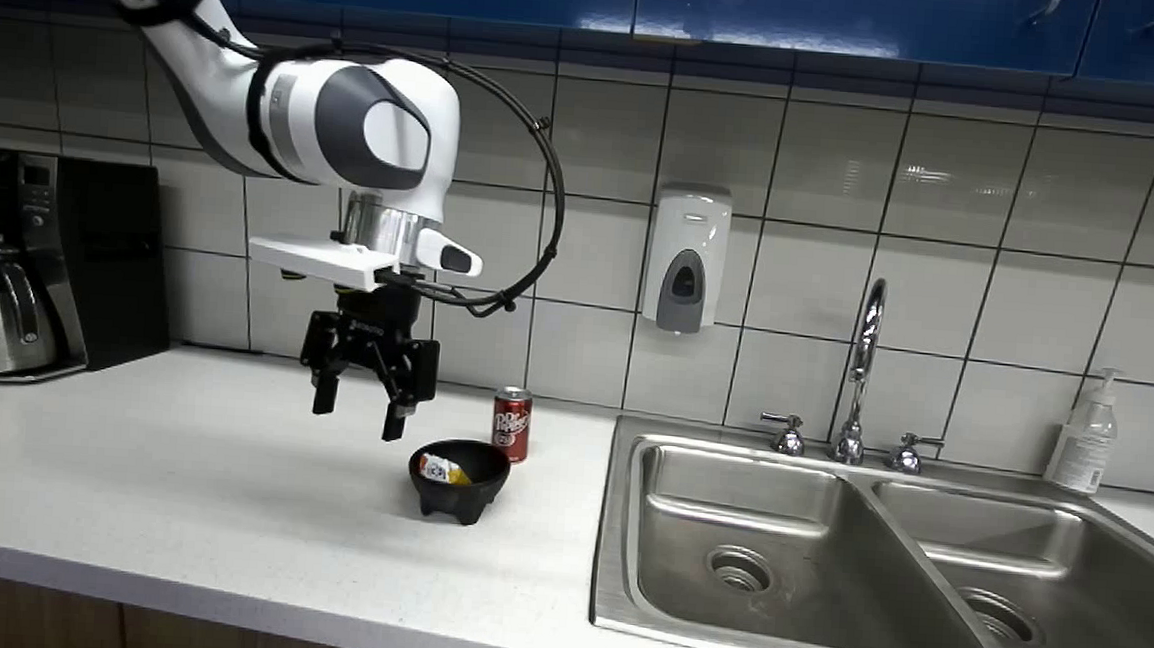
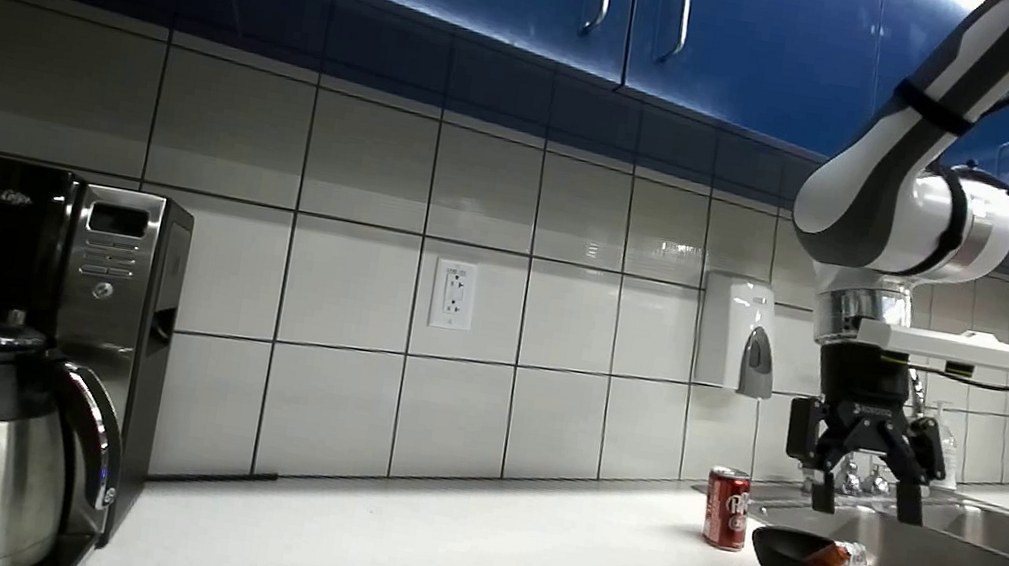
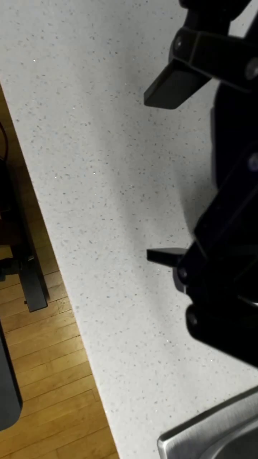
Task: Put the orange packet in the black bowl
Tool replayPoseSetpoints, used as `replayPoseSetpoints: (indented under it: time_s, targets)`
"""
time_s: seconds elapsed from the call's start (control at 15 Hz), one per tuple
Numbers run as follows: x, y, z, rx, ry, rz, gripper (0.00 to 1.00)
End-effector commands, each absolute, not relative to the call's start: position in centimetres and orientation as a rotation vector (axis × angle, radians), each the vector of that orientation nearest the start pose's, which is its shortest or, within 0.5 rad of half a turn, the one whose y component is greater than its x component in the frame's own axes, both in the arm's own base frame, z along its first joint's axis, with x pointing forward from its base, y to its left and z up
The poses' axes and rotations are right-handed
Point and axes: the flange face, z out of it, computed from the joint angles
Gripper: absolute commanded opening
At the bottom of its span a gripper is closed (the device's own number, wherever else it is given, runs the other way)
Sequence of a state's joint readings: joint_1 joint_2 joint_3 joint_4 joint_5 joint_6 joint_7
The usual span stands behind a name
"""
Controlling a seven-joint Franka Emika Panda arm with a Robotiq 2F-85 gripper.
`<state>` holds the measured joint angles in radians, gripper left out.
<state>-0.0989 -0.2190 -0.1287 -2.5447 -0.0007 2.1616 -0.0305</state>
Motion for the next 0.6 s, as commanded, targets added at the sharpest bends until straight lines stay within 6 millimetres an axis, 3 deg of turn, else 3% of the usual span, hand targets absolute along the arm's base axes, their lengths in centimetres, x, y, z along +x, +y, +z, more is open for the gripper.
replayPoseSetpoints:
  time_s: [0.0,0.4,0.47,0.53]
  targets:
    - [36.2,-8.4,34.9,-3.074,0.303,0.197,1.00]
    - [31.4,-7.5,35.0,-3.080,0.238,0.217,1.00]
    - [33.6,-7.6,34.5,-3.058,0.262,0.228,1.00]
    - [33.0,-7.5,34.6,-3.061,0.256,0.229,1.00]
